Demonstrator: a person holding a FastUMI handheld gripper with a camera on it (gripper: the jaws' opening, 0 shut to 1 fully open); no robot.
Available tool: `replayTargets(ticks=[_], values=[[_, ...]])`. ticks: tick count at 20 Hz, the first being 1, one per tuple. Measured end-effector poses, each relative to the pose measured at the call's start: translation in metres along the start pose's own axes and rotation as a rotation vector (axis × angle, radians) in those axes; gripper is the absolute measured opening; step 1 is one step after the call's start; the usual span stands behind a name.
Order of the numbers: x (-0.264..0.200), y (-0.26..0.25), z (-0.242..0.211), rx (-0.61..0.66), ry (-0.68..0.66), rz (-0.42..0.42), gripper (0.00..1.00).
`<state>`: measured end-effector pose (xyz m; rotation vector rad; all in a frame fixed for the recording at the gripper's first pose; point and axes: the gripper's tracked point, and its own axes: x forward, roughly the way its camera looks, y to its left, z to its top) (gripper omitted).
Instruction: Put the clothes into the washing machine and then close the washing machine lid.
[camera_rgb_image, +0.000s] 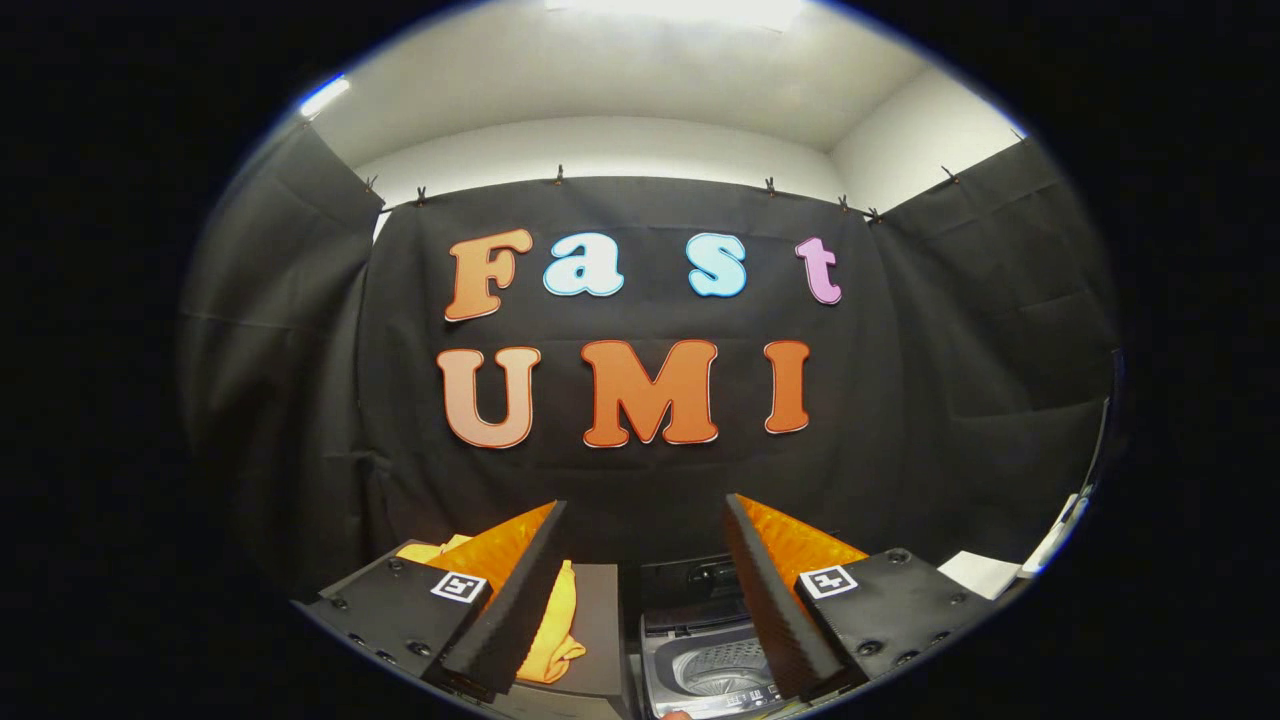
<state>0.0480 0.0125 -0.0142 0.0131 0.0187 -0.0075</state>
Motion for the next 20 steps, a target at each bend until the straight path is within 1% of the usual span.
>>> replayTargets(ticks=[3,6,8,10,14,16,18,20], values=[[0.006,0.0,-0.002,-0.018,0.011,0.0,0.98],[0.008,0.003,0.002,-0.019,0.001,0.03,0.98],[0.012,0.01,-0.007,0.01,0.021,0.058,0.98],[0.019,0.03,-0.017,0.052,0.045,0.091,0.98],[0.041,0.096,-0.052,0.101,0.135,0.164,0.98],[0.055,0.133,-0.069,0.092,0.177,0.189,0.98],[0.074,0.16,-0.087,0.069,0.217,0.193,0.98],[0.094,0.18,-0.11,0.075,0.278,0.177,0.98]])
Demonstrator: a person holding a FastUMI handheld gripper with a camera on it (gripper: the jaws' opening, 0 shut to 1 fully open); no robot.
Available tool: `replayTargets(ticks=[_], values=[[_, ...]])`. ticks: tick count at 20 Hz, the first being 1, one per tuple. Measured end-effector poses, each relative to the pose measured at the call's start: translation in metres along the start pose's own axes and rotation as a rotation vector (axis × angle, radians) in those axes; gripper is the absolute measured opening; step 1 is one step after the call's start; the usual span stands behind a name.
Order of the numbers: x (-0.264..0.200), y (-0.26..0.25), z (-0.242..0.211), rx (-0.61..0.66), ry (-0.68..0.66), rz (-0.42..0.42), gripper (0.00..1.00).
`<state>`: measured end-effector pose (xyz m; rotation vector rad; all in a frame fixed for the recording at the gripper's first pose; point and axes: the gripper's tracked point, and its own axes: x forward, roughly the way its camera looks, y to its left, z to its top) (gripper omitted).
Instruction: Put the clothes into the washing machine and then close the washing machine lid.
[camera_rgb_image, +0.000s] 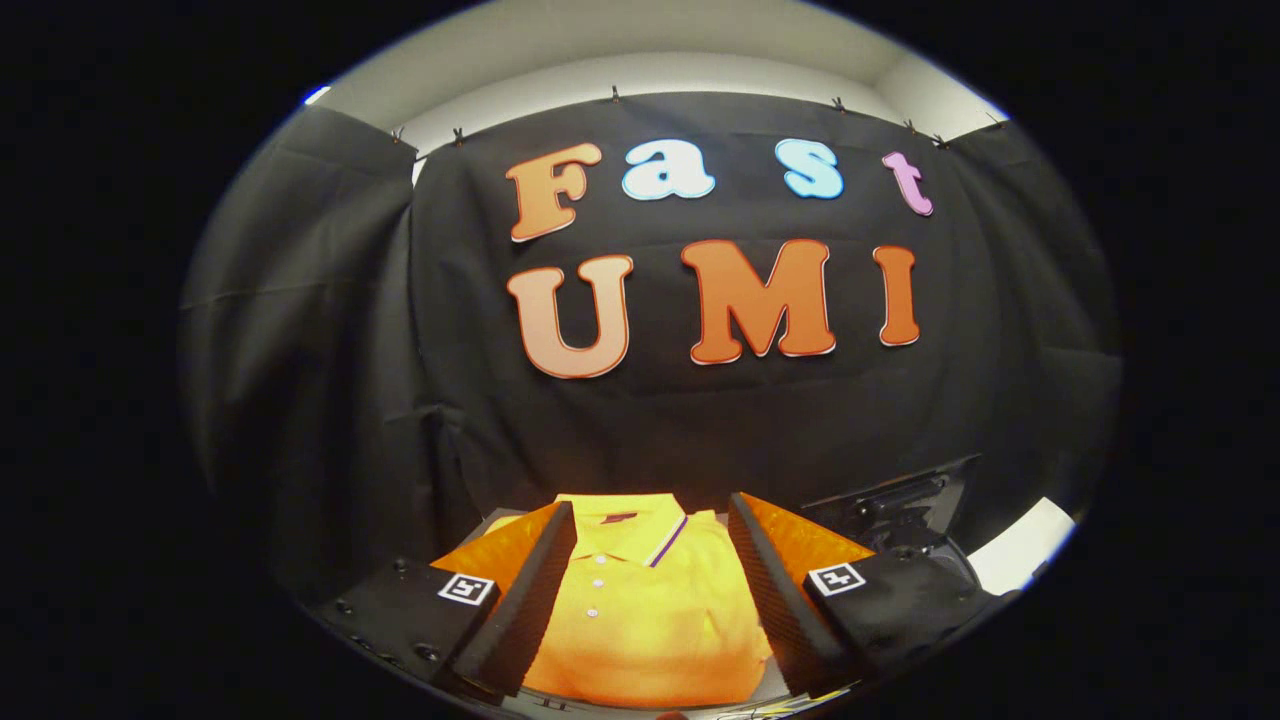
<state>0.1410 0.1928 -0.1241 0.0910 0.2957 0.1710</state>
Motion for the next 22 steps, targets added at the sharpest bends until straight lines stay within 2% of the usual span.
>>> replayTargets(ticks=[7,15,22], values=[[0.076,0.035,-0.081,0.032,0.285,-0.024,0.98],[0.096,0.036,-0.129,0.004,0.466,-0.066,0.99],[0.096,0.035,-0.132,-0.007,0.526,-0.108,1.0]])
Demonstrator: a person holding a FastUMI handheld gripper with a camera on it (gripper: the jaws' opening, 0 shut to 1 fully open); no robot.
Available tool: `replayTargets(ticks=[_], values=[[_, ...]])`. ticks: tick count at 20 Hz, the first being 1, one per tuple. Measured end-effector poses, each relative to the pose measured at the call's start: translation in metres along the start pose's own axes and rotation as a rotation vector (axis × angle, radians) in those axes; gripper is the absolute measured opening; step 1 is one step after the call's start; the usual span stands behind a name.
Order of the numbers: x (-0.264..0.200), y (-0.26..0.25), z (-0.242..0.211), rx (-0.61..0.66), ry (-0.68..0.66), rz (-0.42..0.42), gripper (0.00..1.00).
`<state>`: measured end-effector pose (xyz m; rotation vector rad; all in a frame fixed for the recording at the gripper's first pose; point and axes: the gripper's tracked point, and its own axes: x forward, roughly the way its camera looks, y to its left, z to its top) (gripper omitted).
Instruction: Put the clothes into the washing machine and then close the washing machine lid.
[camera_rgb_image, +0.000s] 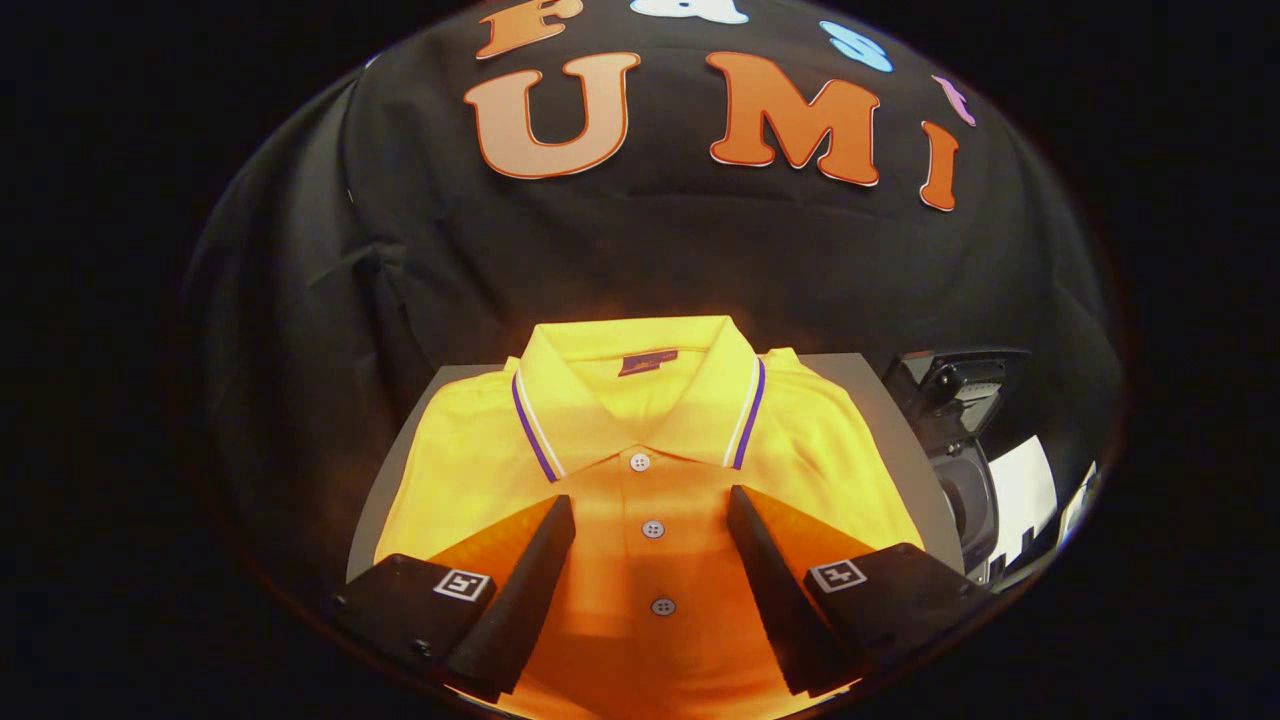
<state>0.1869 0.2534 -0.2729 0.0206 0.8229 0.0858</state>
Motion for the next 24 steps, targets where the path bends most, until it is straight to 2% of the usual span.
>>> replayTargets(ticks=[2,7,9,10,12,14,16,21,24], values=[[-0.001,0.001,0.0,-0.02,0.014,-0.004,1.0],[0.0,0.008,-0.001,-0.01,0.043,0.048,0.58],[-0.004,0.008,0.002,-0.009,0.056,0.044,0.41],[-0.005,0.008,0.001,-0.024,0.068,0.048,0.41],[0.0,0.013,0.003,0.004,0.07,0.038,0.21],[-0.001,0.012,0.003,-0.006,0.091,0.049,0.21],[-0.002,0.014,0.002,0.014,0.103,0.056,0.12],[-0.007,0.013,0.006,-0.013,0.109,0.063,0.11],[-0.015,0.013,0.017,0.016,0.046,0.089,0.11]])
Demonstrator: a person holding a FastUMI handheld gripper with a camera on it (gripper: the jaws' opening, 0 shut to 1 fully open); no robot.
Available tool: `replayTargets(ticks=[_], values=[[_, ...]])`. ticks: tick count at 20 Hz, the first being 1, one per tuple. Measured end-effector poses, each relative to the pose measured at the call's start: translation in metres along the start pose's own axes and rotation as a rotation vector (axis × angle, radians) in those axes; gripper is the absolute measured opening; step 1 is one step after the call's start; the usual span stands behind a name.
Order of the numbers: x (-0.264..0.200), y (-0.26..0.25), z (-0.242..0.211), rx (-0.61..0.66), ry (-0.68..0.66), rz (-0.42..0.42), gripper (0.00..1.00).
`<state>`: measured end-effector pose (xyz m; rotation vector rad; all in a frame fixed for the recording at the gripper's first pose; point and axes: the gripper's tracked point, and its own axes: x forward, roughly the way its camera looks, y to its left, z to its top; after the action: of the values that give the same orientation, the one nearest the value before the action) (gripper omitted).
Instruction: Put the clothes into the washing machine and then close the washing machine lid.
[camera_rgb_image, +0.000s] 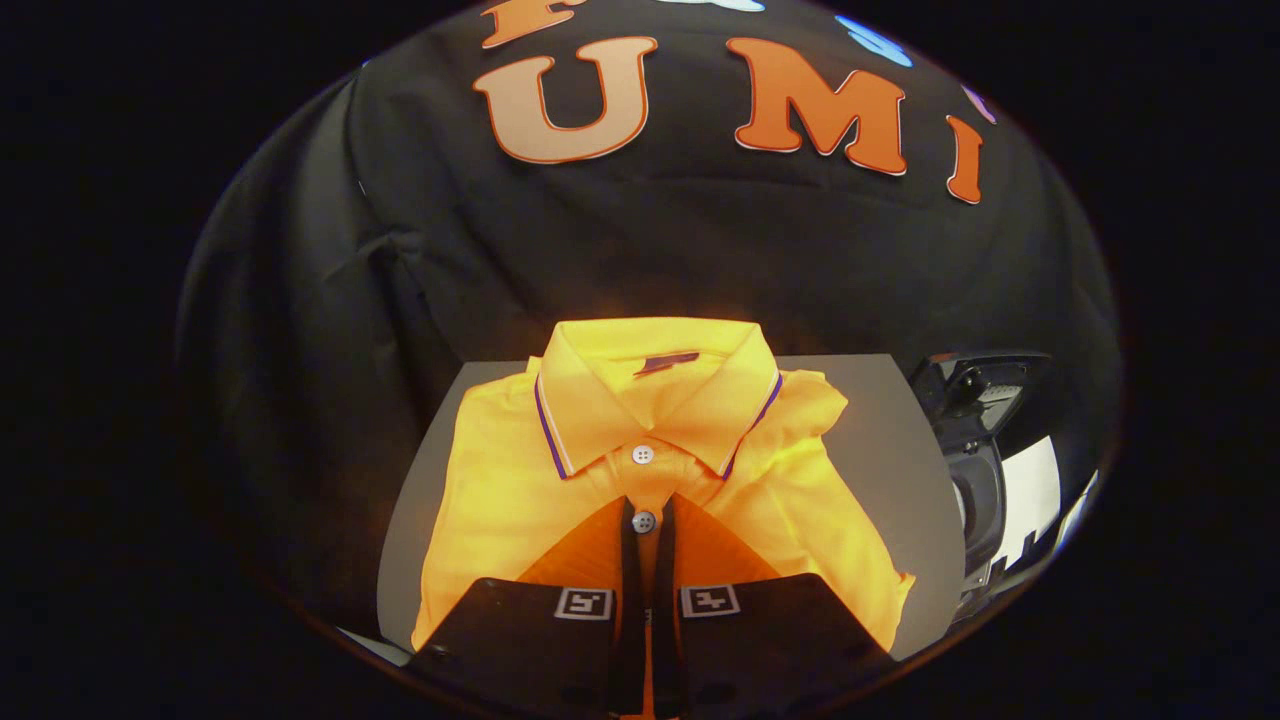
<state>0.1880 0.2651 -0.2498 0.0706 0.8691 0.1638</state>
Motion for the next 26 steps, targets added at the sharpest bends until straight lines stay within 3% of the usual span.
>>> replayTargets(ticks=[8,13,19,26], values=[[-0.044,-0.007,0.032,0.025,-0.138,0.034,0.11],[-0.089,-0.046,0.051,0.072,-0.222,0.031,0.11],[-0.155,-0.123,0.078,0.127,-0.352,0.042,0.11],[-0.217,-0.267,0.097,0.161,-0.462,0.093,0.11]])
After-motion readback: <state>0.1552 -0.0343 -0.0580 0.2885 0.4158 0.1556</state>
